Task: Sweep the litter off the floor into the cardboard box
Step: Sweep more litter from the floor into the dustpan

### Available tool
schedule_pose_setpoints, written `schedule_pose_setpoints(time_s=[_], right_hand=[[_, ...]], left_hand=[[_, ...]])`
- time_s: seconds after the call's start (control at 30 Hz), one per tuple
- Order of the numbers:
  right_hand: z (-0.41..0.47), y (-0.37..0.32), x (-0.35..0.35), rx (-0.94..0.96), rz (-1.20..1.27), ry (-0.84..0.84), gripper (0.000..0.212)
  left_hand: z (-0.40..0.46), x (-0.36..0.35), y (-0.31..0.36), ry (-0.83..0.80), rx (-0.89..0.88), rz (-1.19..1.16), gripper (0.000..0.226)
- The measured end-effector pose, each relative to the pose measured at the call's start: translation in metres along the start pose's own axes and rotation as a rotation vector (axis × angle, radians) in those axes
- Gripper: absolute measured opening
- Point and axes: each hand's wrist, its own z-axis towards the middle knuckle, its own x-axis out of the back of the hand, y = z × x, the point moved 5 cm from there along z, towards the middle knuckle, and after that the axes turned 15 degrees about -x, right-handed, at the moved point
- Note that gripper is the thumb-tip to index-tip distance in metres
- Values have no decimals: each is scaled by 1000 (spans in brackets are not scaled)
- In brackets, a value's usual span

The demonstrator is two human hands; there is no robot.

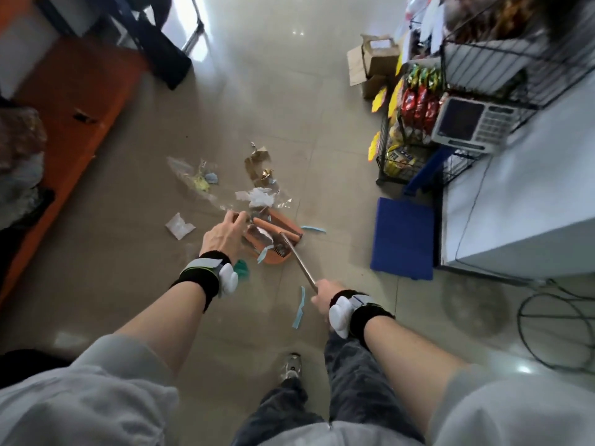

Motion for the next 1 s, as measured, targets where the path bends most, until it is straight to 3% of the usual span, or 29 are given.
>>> schedule_pose_setpoints(time_s=[0.1, 0.23, 0.43, 0.53, 0.63, 0.73, 0.83, 1.0], right_hand=[[-24, 10, -13, -28, 64, 18, 14], [-51, 35, -35, -91, 219, -10, 26], [-83, 107, -64, -149, 408, -39, 16], [-100, 143, -73, -202, 515, 45, 8], [-120, 204, -98, -280, 659, 121, 17], [-112, 259, -146, -352, 698, 15, 22], [-89, 312, -199, -450, 753, 40, 27], [-179, 364, -253, -528, 915, 145, 21]], left_hand=[[-21, 1, 11, -39, -95, 9, 54], [-33, 11, 38, -94, -173, 33, 51], [-28, 8, 117, -156, -441, 95, 48], [-27, -3, 162, -165, -568, 143, 45], [-38, -16, 241, -198, -748, 205, 47], [-58, -29, 307, -222, -877, 234, 47], [-79, -36, 368, -236, -976, 208, 43], [-130, -50, 488, -233, -1148, 242, 40]])
